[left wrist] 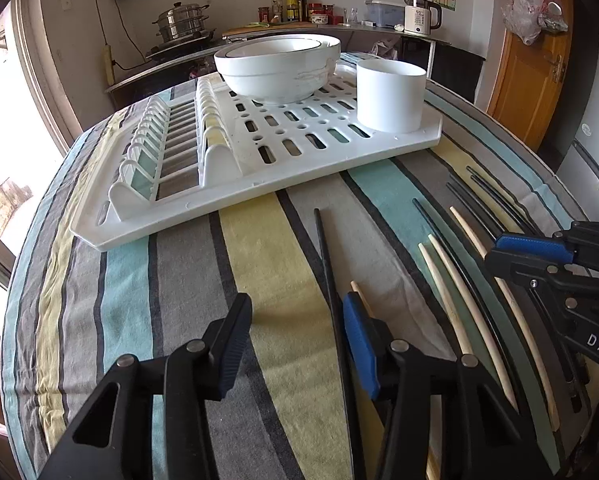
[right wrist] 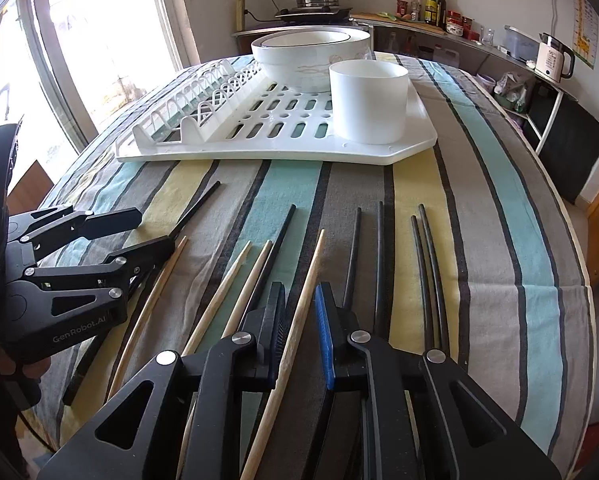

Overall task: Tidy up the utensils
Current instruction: 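Grasp a black chopstick with the left tool while the right tool grasps a wooden chopstick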

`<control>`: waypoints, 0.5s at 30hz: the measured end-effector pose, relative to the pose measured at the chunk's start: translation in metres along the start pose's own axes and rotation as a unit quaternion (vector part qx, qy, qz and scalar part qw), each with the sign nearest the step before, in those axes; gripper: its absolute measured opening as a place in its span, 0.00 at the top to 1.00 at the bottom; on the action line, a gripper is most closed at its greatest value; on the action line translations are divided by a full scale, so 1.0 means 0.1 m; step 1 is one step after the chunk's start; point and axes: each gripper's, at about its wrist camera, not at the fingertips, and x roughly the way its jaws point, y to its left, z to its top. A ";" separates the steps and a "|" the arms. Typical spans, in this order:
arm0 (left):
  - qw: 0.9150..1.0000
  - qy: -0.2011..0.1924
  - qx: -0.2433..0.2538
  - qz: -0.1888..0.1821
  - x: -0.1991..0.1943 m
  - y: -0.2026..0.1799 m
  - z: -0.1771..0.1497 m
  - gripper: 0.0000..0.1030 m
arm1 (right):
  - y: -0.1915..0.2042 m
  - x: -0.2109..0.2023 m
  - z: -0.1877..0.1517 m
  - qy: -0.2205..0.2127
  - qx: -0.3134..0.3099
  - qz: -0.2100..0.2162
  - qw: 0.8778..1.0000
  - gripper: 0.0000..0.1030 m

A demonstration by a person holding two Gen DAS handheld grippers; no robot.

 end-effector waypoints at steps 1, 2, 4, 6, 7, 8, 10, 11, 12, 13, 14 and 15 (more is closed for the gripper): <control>1.000 -0.001 0.003 0.000 0.00 -0.01 0.01 0.55 | 0.00 0.02 0.01 0.002 0.000 -0.002 1.000 0.84; 1.000 0.000 0.007 0.000 0.00 -0.03 0.02 0.56 | 0.01 0.03 0.03 0.003 0.001 -0.002 1.000 0.84; 1.000 0.000 0.011 0.002 0.01 -0.04 0.04 0.57 | 0.01 0.07 0.06 0.007 0.003 -0.005 1.000 0.84; 1.000 0.001 0.016 0.002 0.03 -0.06 0.07 0.59 | 0.02 0.12 0.09 0.013 0.003 -0.008 1.000 0.84; 1.000 0.001 0.017 0.001 0.04 -0.07 0.08 0.61 | 0.02 0.12 0.10 0.012 0.001 -0.011 1.000 0.85; 1.000 0.002 0.017 0.002 0.04 -0.08 0.09 0.62 | 0.03 0.13 0.11 0.014 0.001 -0.013 1.000 0.85; 1.000 0.001 0.020 0.004 0.04 -0.11 0.09 0.68 | 0.03 0.14 0.12 0.014 0.000 -0.018 1.000 0.91; 1.000 0.000 0.025 0.005 0.04 -0.13 0.09 0.73 | 0.03 0.15 0.12 0.014 -0.001 -0.020 1.000 0.92; 1.000 -0.002 0.030 0.007 0.03 -0.16 0.08 0.76 | 0.03 0.15 0.12 0.014 -0.001 -0.019 1.000 0.93; 0.999 -0.003 0.035 0.009 0.03 -0.19 0.07 0.81 | 0.03 0.15 0.13 0.014 -0.001 -0.018 1.000 0.94; 0.999 -0.003 0.039 0.010 0.02 -0.21 0.07 0.86 | 0.02 0.15 0.13 0.014 0.000 -0.015 1.000 0.94; 0.999 -0.003 0.042 0.010 0.02 -0.23 0.06 0.88 | 0.01 0.14 0.13 0.015 0.002 -0.012 1.000 0.94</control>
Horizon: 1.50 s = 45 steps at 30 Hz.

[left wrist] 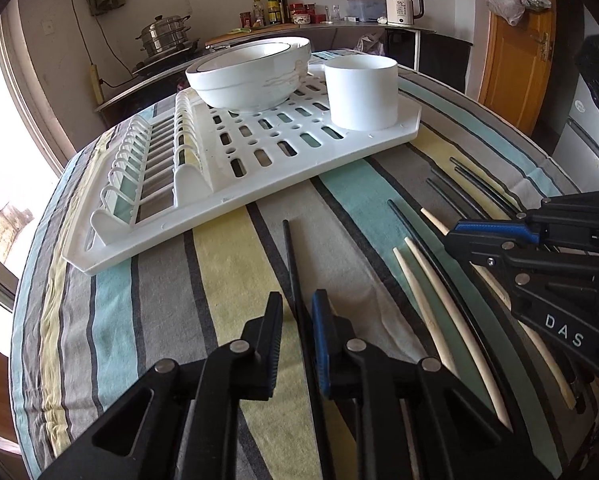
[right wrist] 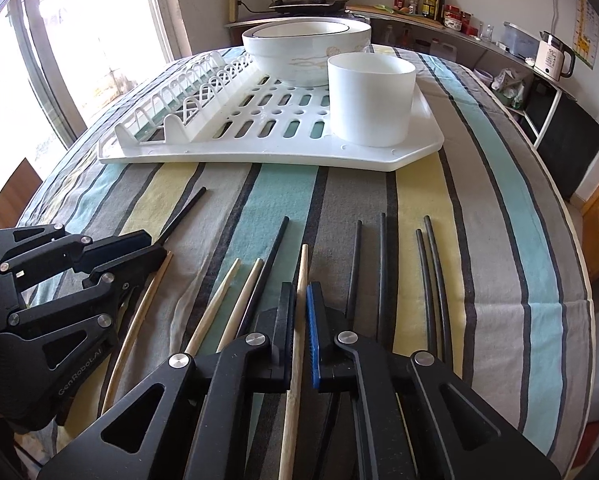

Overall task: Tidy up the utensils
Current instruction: 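Grasp a black chopstick with the left tool while the right tool grasps a wooden chopstick, then lift both held chopsticks and carry them over the white cup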

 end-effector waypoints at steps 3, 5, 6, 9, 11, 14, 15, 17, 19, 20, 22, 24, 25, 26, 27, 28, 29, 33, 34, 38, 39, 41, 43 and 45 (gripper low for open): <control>1.000 0.002 0.007 0.000 0.01 -0.03 0.02 0.94 | -0.02 -0.04 0.02 -0.004 0.006 0.010 1.000 0.94; 1.000 0.004 0.006 -0.006 0.00 -0.03 0.02 0.94 | -0.04 -0.10 0.03 -0.012 0.008 0.016 1.000 0.94; 1.000 0.002 0.004 -0.010 -0.02 -0.02 0.02 0.94 | -0.05 -0.13 0.03 -0.016 0.010 0.019 1.000 0.94; 1.000 -0.013 0.002 -0.013 -0.13 0.00 0.04 0.94 | -0.08 -0.25 0.05 -0.031 0.014 0.028 0.999 0.94; 0.999 -0.026 -0.004 -0.018 -0.24 0.02 0.06 0.94 | -0.09 -0.33 0.07 -0.041 0.016 0.035 0.998 0.94; 0.998 -0.050 -0.012 -0.020 -0.44 0.06 0.09 0.94 | -0.10 -0.49 0.09 -0.060 0.019 0.049 0.997 0.94; 0.998 -0.057 -0.015 -0.022 -0.51 0.08 0.10 0.94 | -0.10 -0.54 0.10 -0.066 0.019 0.052 0.996 0.94; 0.997 -0.073 -0.020 -0.024 -0.65 0.11 0.12 0.94 | -0.11 -0.65 0.13 -0.079 0.018 0.059 0.995 0.95; 0.995 -0.089 -0.026 -0.025 -0.80 0.14 0.14 0.94 | -0.11 -0.76 0.15 -0.094 0.019 0.063 0.993 0.95; 0.995 -0.097 -0.029 -0.025 -0.87 0.16 0.15 0.94 | -0.12 -0.81 0.16 -0.102 0.019 0.067 0.992 0.95; 0.993 -0.113 -0.035 -0.025 -1.02 0.19 0.17 0.94 | -0.12 -0.92 0.17 -0.115 0.018 0.070 0.991 0.95; 0.991 -0.126 -0.040 -0.026 -1.14 0.22 0.19 0.95 | -0.12 -1.02 0.18 -0.128 0.016 0.071 0.989 0.95; 0.990 -0.134 -0.044 -0.026 -1.21 0.25 0.19 0.95 | -0.12 -1.07 0.17 -0.134 0.016 0.072 0.988 0.95; 0.989 -0.140 -0.048 -0.025 -1.26 0.27 0.19 0.95 | -0.13 -1.11 0.17 -0.140 0.016 0.073 0.987 0.95; 0.988 -0.146 -0.050 -0.025 -1.31 0.29 0.19 0.95 | -0.13 -1.15 0.16 -0.144 0.015 0.074 0.987 0.95; 0.987 -0.150 -0.054 -0.026 -1.35 0.31 0.19 0.95 | -0.14 -1.19 0.15 -0.149 0.014 0.075 0.986 0.95; 0.986 -0.154 -0.058 -0.025 -1.38 0.33 0.19 0.95 | -0.15 -1.22 0.14 -0.153 0.013 0.075 0.985 0.95; 0.984 -0.162 -0.067 -0.024 -1.46 0.36 0.17 0.95 | -0.14 -1.32 0.11 -0.164 0.007 0.078 0.983 0.95; 0.984 -0.162 -0.068 -0.025 -1.46 0.36 0.17 0.95 | -0.14 -1.33 0.11 -0.166 0.006 0.078 0.983 0.95; 0.983 -0.166 -0.068 -0.027 -1.50 0.36 0.18 0.95 | -0.17 -1.40 0.10 -0.174 0.006 0.080 0.981 0.95; 0.983 -0.167 -0.069 -0.029 -1.51 0.36 0.19 0.95 | -0.18 -1.41 0.11 -0.176 0.006 0.080 0.981 0.95; 0.982 -0.172 -0.069 -0.030 -1.54 0.36 0.23 0.95 | -0.21 -1.44 0.14 -0.181 0.005 0.079 0.980 0.95; 0.981 -0.175 -0.070 -0.033 -1.56 0.36 0.27 0.95 | -0.25 -1.45 0.20 -0.186 0.007 0.078 0.979 0.95; 0.981 -0.179 -0.073 -0.036 -1.57 0.36 0.37 0.95 | -0.29 -1.49 0.26 -0.194 0.009 0.078 0.978 0.95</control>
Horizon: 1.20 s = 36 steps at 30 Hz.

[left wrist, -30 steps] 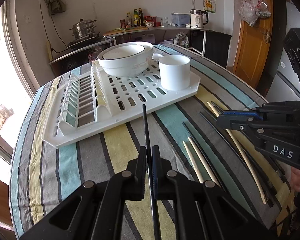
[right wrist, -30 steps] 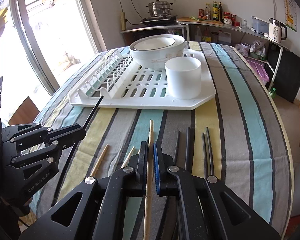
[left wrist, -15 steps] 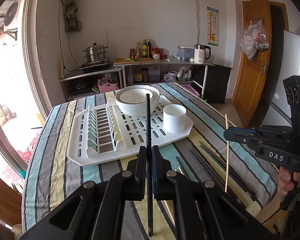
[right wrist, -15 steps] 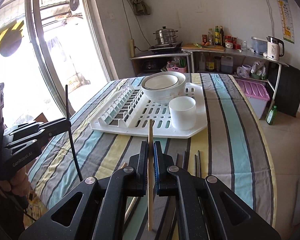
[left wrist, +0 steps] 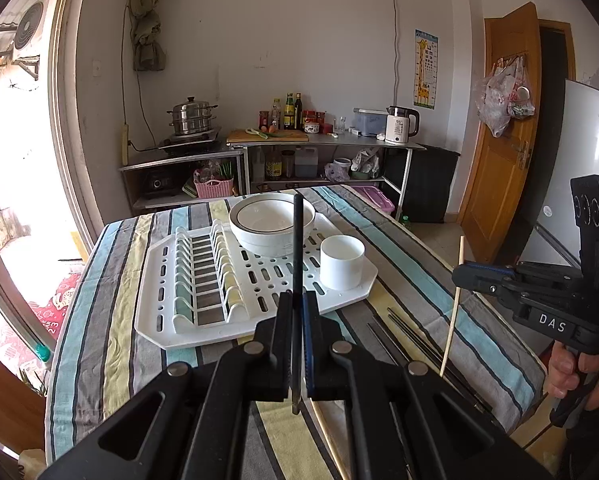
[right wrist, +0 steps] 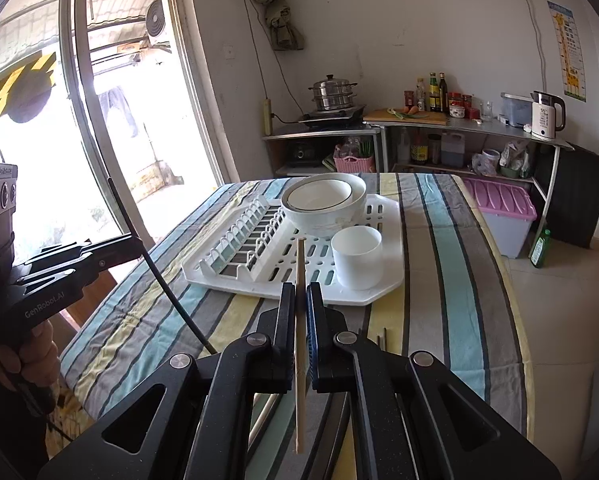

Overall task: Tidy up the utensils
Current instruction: 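Lift both held chopsticks and carry them over the white cup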

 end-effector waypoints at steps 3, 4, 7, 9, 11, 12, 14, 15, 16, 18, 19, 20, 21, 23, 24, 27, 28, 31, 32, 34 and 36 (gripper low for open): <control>1.000 -0.005 -0.008 -0.009 0.06 -0.01 0.16 0.95 | -0.08 0.03 0.15 -0.010 0.001 -0.004 1.000 0.95; 1.000 -0.006 -0.009 -0.012 0.09 -0.02 0.22 0.95 | -0.11 0.04 0.21 -0.014 0.004 -0.003 1.000 0.95; 1.000 -0.007 -0.014 -0.022 0.21 -0.04 0.42 0.95 | -0.25 0.12 0.38 -0.021 0.012 -0.007 1.000 0.95; 0.999 -0.009 -0.017 -0.027 0.29 -0.06 0.56 0.95 | -0.32 0.16 0.49 -0.029 0.016 -0.008 0.999 0.95; 0.999 -0.013 -0.019 -0.033 0.36 -0.08 0.69 0.95 | -0.39 0.20 0.62 -0.036 0.020 -0.010 0.999 0.95; 0.999 -0.015 -0.020 -0.036 0.40 -0.09 0.77 0.95 | -0.42 0.22 0.68 -0.040 0.021 -0.011 0.999 0.95; 0.999 -0.021 -0.022 -0.040 0.47 -0.12 0.92 0.95 | -0.47 0.27 0.81 -0.049 0.023 -0.013 0.998 0.95; 0.999 -0.023 -0.023 -0.042 0.51 -0.12 0.98 0.95 | -0.49 0.30 0.87 -0.053 0.023 -0.012 0.998 0.95; 0.998 -0.026 -0.025 -0.045 0.54 -0.14 1.05 0.95 | -0.52 0.33 0.93 -0.057 0.025 -0.010 0.998 0.95; 0.998 -0.029 -0.026 -0.046 0.63 -0.16 1.16 0.95 | -0.56 0.38 1.03 -0.063 0.030 -0.009 0.998 0.95; 0.998 -0.029 -0.028 -0.047 0.69 -0.17 1.21 0.95 | -0.57 0.42 1.08 -0.066 0.031 -0.008 0.997 0.95; 0.998 -0.028 -0.030 -0.048 0.74 -0.17 1.24 0.95 | -0.59 0.44 1.11 -0.069 0.034 -0.006 0.997 0.95; 0.998 -0.027 -0.031 -0.049 0.79 -0.18 1.28 0.95 | -0.61 0.48 1.15 -0.072 0.037 -0.004 0.997 0.95; 0.998 -0.024 -0.037 -0.053 0.90 -0.17 1.34 0.95 | -0.63 0.54 1.22 -0.077 0.041 -0.001 0.996 0.95; 0.997 -0.023 -0.040 -0.055 0.96 -0.17 1.35 0.95 | -0.63 0.58 1.25 -0.079 0.042 -0.001 0.996 0.95; 0.997 -0.019 -0.051 -0.063 1.11 -0.16 1.37 0.95 | -0.67 0.71 1.30 -0.083 0.045 0.000 0.996 0.95; 0.996 -0.017 -0.055 -0.067 1.16 -0.16 1.37 0.95 | -0.68 0.75 1.31 -0.084 0.047 -0.001 0.995 0.95; 0.995 -0.010 -0.064 -0.073 1.32 -0.15 1.35 0.95 | -0.75 0.88 1.33 -0.083 0.057 -0.002 0.995 0.95; 0.995 -0.006 -0.067 -0.073 1.37 -0.14 1.34 0.95 | -0.76 0.92 1.33 -0.084 0.061 -0.001 0.995 0.95; 0.994 -0.001 -0.074 -0.076 1.46 -0.12 1.32 0.95 | -0.79 1.00 1.32 -0.082 0.067 0.001 0.994 0.95; 0.994 0.003 -0.078 -0.080 1.53 -0.10 1.29 0.95 | -0.80 1.09 1.28 -0.074 0.069 0.001 0.995 0.95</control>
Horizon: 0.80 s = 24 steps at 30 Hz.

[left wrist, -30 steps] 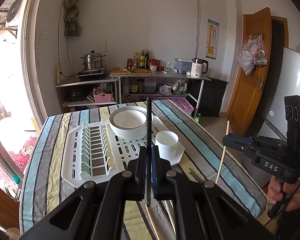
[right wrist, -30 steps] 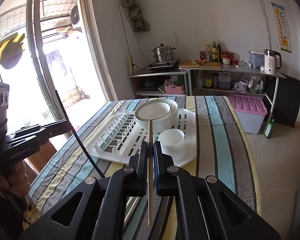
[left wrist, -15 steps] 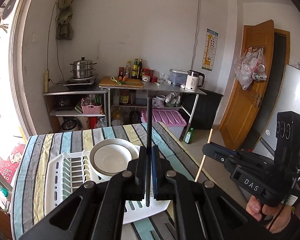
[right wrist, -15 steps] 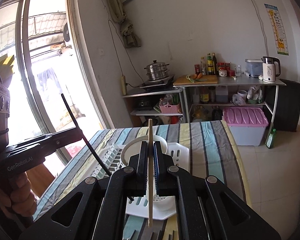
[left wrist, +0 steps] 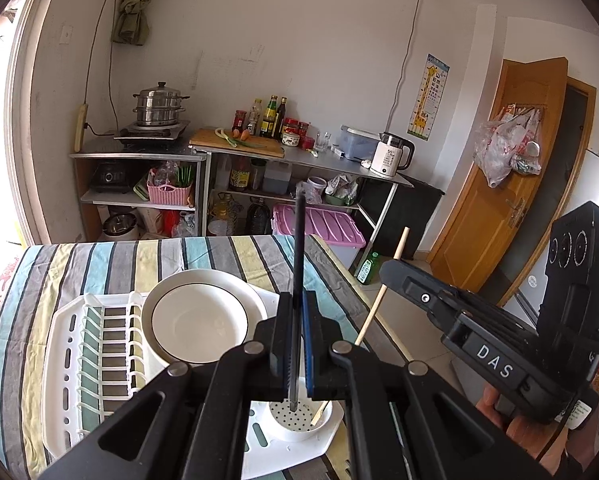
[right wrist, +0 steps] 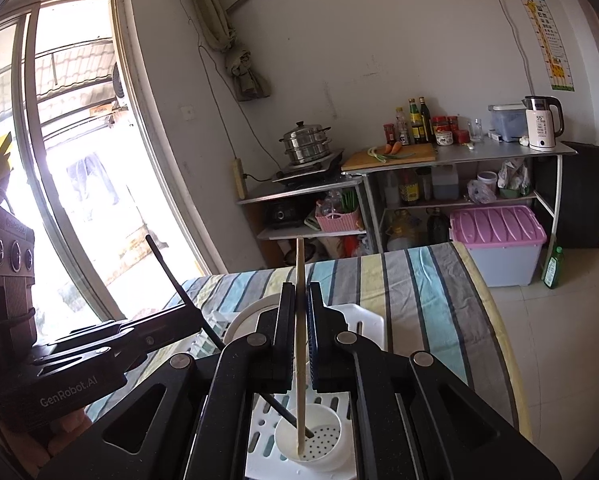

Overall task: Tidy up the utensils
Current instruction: 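Lift both held chopsticks and carry them over the white cup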

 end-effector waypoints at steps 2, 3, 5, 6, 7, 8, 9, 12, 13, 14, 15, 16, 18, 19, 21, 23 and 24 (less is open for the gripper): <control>1.000 0.005 -0.005 -0.001 0.05 0.03 -0.04 0.95 | -0.03 0.10 -0.07 0.011 0.004 -0.001 1.000 0.95; 1.000 0.008 -0.008 -0.001 0.09 0.05 -0.04 0.95 | -0.05 0.15 -0.12 0.018 0.006 -0.002 1.000 0.95; 1.000 0.015 -0.014 0.000 0.15 0.10 -0.06 0.95 | -0.08 0.24 -0.20 0.031 0.011 -0.002 0.999 0.95; 1.000 0.018 -0.016 0.000 0.17 0.11 -0.09 0.95 | -0.10 0.27 -0.23 0.036 0.013 -0.004 0.999 0.95; 1.000 0.021 -0.018 0.000 0.19 0.14 -0.11 0.95 | -0.11 0.29 -0.26 0.041 0.014 -0.006 0.999 0.95; 1.000 0.024 -0.017 0.001 0.21 0.15 -0.12 0.95 | -0.13 0.31 -0.29 0.046 0.015 -0.006 0.999 0.95; 1.000 0.026 -0.017 0.002 0.22 0.15 -0.14 0.95 | -0.13 0.33 -0.31 0.050 0.015 -0.007 0.999 0.95; 0.999 0.032 -0.020 0.004 0.24 0.19 -0.19 0.95 | -0.17 0.37 -0.36 0.056 0.015 -0.014 0.998 0.95; 0.999 0.032 -0.021 0.006 0.25 0.20 -0.20 0.95 | -0.18 0.36 -0.36 0.056 0.015 -0.017 0.998 0.95; 0.999 0.031 -0.022 0.008 0.25 0.20 -0.21 0.95 | -0.18 0.37 -0.36 0.056 0.017 -0.018 0.998 0.95; 0.999 0.030 -0.023 0.008 0.24 0.21 -0.21 0.95 | -0.19 0.36 -0.36 0.057 0.017 -0.020 0.998 0.95; 0.999 0.030 -0.023 0.009 0.24 0.23 -0.21 0.95 | -0.20 0.36 -0.35 0.058 0.017 -0.022 0.998 0.95; 0.999 0.031 -0.024 0.015 0.23 0.25 -0.22 0.95 | -0.23 0.35 -0.34 0.061 0.018 -0.025 0.998 0.94; 0.999 0.031 -0.023 0.018 0.22 0.26 -0.23 0.95 | -0.25 0.34 -0.34 0.063 0.020 -0.024 0.998 0.94; 0.999 0.031 -0.023 0.022 0.20 0.29 -0.25 0.95 | -0.28 0.33 -0.33 0.068 0.022 -0.026 0.997 0.94; 0.999 0.031 -0.025 0.026 0.18 0.32 -0.27 0.95 | -0.33 0.33 -0.34 0.077 0.026 -0.028 0.996 0.94; 0.999 0.031 -0.027 0.027 0.18 0.33 -0.29 0.95 | -0.35 0.32 -0.35 0.080 0.027 -0.031 0.996 0.93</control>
